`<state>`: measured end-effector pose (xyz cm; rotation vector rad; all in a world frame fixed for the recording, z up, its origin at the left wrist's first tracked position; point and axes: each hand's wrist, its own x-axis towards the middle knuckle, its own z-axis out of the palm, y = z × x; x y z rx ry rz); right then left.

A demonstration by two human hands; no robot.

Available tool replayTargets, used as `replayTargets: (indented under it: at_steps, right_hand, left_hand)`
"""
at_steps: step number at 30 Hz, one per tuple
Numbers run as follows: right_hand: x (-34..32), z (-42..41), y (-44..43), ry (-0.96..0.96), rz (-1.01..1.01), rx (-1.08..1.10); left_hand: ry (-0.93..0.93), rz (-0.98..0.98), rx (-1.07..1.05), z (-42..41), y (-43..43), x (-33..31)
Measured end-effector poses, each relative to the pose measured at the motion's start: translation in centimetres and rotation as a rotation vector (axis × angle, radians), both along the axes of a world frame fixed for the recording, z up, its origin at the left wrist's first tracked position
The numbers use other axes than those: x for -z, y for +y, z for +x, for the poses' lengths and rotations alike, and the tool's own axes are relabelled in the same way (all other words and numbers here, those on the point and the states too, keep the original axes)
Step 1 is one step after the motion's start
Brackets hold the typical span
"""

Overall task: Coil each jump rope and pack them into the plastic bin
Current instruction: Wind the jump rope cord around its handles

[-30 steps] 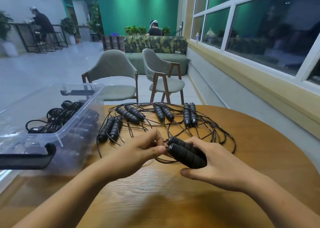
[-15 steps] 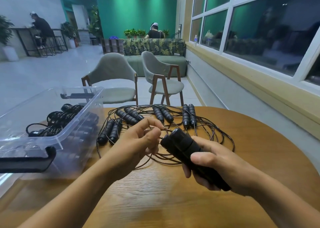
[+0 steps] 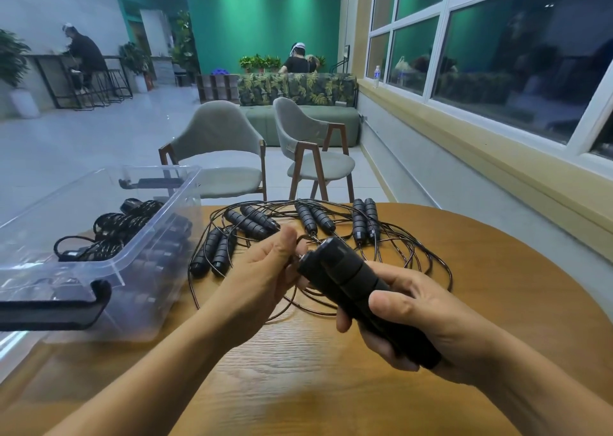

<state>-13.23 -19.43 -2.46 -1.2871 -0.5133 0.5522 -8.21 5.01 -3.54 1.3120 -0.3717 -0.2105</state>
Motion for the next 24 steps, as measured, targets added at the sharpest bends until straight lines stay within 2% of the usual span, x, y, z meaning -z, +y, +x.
replayTargets:
  at_steps: [3,7,12,14,18,24]
  right_hand:
    - [0.3,-0.1,0.6,0.042,0.118,-0.054]
    - [0.4,0.2,1.1,0.048,0.195,-0.025]
    - [0.6,0.6,1.6,0.005,0.167,0.176]
    - [0.5,0.6,1.7,-0.038,0.043,0.325]
    - [-0.3,-0.1,1.7,-0.255,-0.377,0.568]
    - [0.0,0.0,0.8,-0.634,-0.806,0.674]
  left_hand:
    - [0.044,-0.064,-0.03,-0.8,-1.3,0.2]
    - [0.028,-0.087,-0.085,-2.0,-3.2,0.8]
    - [-0.119,0.069,-0.2,-2.7,-4.5,1.8]
    - [-0.205,0.251,-0.238,-2.7,-4.6,2.2]
    - [-0.321,0.659,-0.256,-2.4,-4.2,2.3]
    - [-0.401,1.076,-0.206,-3.2,-3.8,1.0]
